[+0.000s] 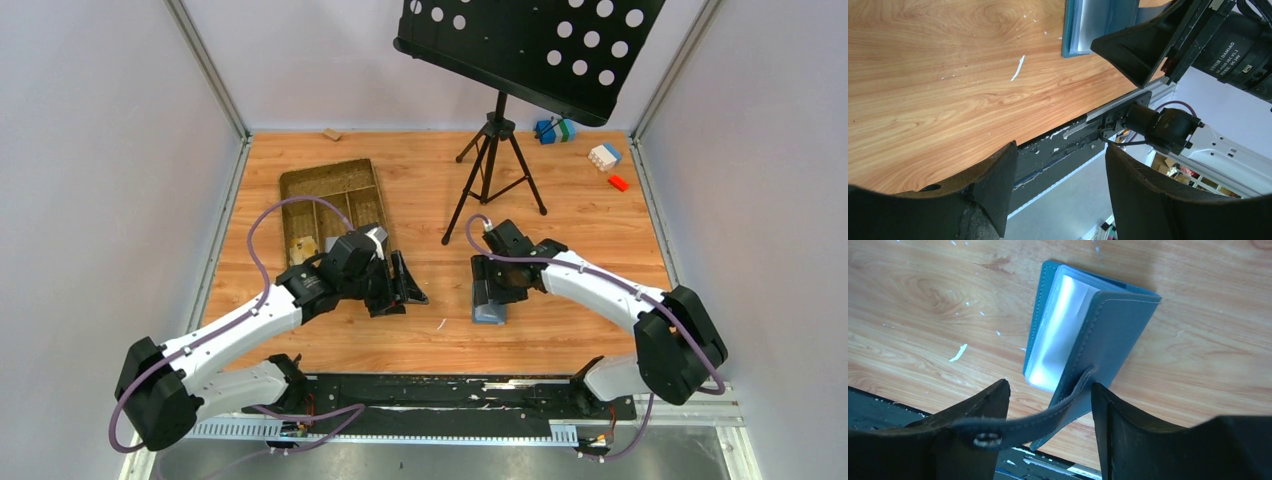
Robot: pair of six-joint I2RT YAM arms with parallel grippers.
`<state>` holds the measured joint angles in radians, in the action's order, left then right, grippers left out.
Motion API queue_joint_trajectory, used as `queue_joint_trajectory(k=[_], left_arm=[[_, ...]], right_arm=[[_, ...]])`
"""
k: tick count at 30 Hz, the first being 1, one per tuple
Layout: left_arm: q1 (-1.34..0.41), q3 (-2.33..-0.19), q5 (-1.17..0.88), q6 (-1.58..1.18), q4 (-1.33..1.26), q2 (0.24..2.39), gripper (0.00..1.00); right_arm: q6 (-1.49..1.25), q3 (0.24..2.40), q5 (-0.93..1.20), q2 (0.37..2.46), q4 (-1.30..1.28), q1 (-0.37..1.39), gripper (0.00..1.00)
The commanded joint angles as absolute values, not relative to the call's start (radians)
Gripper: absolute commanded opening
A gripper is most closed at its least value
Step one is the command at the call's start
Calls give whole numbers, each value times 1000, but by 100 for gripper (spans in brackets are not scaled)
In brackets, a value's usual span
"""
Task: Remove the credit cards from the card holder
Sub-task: Close the card holder at the center of the board.
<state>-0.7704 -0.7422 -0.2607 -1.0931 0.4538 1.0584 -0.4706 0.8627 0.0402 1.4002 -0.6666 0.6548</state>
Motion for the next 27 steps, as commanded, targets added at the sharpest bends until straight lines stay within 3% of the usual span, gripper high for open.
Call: queue_joint_trajectory(k=[1, 3, 5, 6, 17, 21, 23, 26, 27], left_arm=[[-766, -738, -245, -1086, 461, 1024, 71], [-765, -738, -244, -1088, 462, 1022, 71], [-765, -737, -244, -1091, 463, 1020, 71], [-765, -737, -244, -1092, 462, 1018, 71], [-765, -750, -235, -1086, 508, 990, 71], [-763, -747, -213, -1066, 536, 966, 71], [-761, -758, -194, -1022, 552, 944, 77], [-761, -827, -92, -938, 623, 895, 99], [-761, -854, -60, -900, 650, 884, 100]], right_arm=[[-507, 855, 69, 1340, -637, 677, 63], [-507, 847, 91, 1327, -618, 679, 67], [-492, 833, 131, 1331, -580, 679, 92], [-482, 827, 152, 1342, -563, 680, 99], [-464, 813, 224, 1573, -447, 678, 100], [-445, 851, 205, 1512, -488, 679, 100], [-423, 883, 190, 1449, -522, 678, 100], [-390, 944, 149, 1365, -599, 678, 97], [-382, 956, 134, 1332, -611, 676, 97]])
